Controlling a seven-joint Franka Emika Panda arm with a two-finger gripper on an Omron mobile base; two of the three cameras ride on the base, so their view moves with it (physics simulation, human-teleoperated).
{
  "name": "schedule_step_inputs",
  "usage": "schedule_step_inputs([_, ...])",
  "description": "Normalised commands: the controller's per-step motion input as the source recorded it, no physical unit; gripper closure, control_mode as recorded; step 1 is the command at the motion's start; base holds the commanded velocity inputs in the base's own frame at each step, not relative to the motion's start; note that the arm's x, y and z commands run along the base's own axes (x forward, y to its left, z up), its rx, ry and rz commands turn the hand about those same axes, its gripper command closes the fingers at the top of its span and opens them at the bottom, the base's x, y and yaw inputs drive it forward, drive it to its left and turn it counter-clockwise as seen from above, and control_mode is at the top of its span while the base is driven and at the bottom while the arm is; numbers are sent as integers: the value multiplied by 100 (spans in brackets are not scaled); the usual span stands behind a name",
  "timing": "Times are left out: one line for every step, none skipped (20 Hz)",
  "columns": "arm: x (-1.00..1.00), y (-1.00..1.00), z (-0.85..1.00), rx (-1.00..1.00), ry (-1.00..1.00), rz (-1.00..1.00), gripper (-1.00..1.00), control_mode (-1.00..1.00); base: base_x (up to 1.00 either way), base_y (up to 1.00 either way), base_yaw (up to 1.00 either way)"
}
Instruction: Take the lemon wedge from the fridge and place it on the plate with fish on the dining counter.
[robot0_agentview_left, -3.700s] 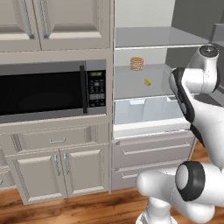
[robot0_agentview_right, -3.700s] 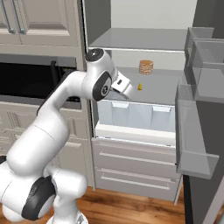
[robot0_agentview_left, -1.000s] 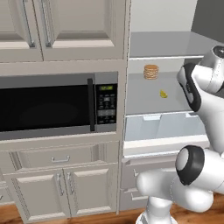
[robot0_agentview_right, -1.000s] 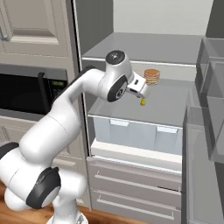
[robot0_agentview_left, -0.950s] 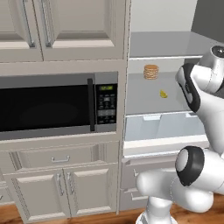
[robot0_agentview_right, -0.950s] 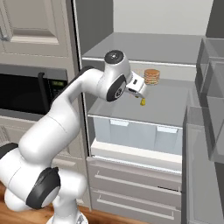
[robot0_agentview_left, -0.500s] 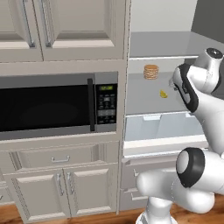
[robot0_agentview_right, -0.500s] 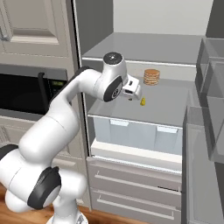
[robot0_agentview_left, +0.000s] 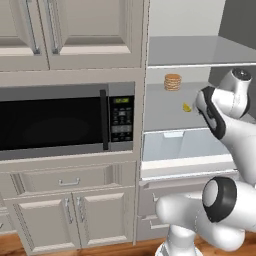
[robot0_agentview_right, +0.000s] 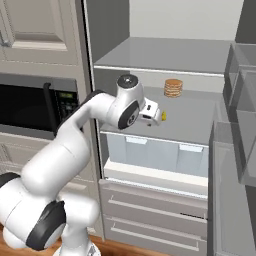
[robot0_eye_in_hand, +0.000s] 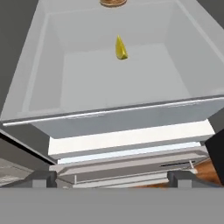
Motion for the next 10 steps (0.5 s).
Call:
schedule_step_inputs([36,-13,-34,-4,-4,0,-100,-100,0,0,0])
schedule_step_inputs([55,-19,-28,-3,-3,0,-100,-100,0,0,0])
schedule_step_inputs([61,-19,-23,-2,-2,0,-100,-100,0,0,0])
schedule_step_inputs([65,-21,-19,-2,-3,0,-100,-100,0,0,0])
schedule_step_inputs([65,-25,-14,-1,-4,0,-100,-100,0,0,0])
schedule_step_inputs([71,-19,-15,0,0,0,-100,-100,0,0,0])
schedule_step_inputs([74,-26,-6,0,0,0,-100,-100,0,0,0])
schedule_step_inputs([76,-26,-6,0,0,0,-100,-100,0,0,0])
schedule_step_inputs([77,-25,-5,0,0,0,-100,-100,0,0,0])
schedule_step_inputs([76,-23,-1,0,0,0,-100,-100,0,0,0])
